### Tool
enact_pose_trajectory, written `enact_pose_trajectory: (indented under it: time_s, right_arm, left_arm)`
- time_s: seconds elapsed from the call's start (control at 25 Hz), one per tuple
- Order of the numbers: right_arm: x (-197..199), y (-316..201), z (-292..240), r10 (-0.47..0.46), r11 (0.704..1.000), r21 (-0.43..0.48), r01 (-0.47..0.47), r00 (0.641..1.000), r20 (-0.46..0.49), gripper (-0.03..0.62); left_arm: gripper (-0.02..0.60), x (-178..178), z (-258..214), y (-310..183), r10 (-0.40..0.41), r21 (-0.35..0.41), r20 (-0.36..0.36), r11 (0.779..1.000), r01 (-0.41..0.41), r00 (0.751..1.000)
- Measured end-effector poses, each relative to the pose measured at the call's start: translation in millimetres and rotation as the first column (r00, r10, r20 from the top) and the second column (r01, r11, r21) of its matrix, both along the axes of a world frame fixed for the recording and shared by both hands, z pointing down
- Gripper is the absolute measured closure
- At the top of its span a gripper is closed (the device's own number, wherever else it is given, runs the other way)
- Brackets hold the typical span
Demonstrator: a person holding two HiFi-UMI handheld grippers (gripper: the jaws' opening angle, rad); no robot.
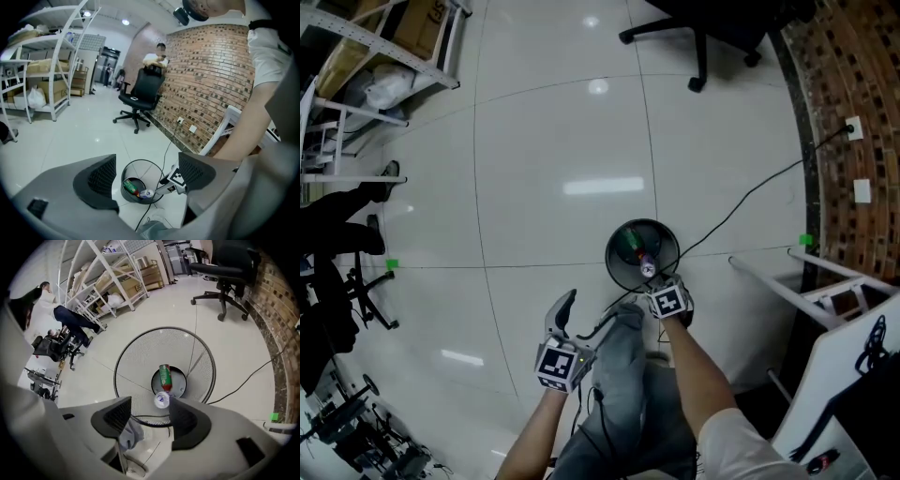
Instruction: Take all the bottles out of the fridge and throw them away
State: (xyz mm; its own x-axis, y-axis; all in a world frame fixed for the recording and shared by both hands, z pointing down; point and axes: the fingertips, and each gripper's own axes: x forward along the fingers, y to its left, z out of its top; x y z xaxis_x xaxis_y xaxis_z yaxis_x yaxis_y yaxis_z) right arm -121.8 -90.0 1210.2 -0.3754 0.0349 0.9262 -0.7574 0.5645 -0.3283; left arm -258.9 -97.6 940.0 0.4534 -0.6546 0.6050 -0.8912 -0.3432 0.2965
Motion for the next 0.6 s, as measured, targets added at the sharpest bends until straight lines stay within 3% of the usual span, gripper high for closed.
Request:
enact_pose_trajectory:
  time_s: [0.12, 0.36, 0.44, 0.6]
  right_arm:
    - [7, -8, -31, 0.032, 0.999, 0.014, -0.032, 0.999, 0.023, 0.318]
    - [33, 3, -106, 0.248, 0.968, 0.015, -0.250, 0.964, 0.094, 0.318]
    - [48, 16, -145, 0.326, 0.944, 0.006, -0.329, 0.938, 0.116, 0.318]
    - [82, 32, -235, 0.498, 0.860, 0.023, -0.510, 0.848, 0.181, 0.319]
  left_arm:
    - [0.179, 13, -20, -10, 0.031, 0.019, -0.011, 0.999, -0.031, 0.999]
    - [0.179, 35, -80, -31, 0.098, 0.069, -0.040, 0.993, -0.095, 0.994]
    - [0.179, 49, -107, -32, 0.146, 0.083, -0.047, 0.986, -0.142, 0.988]
    - [0.181, 78, -166, -28, 0.251, 0.117, -0.064, 0.963, -0.243, 0.966]
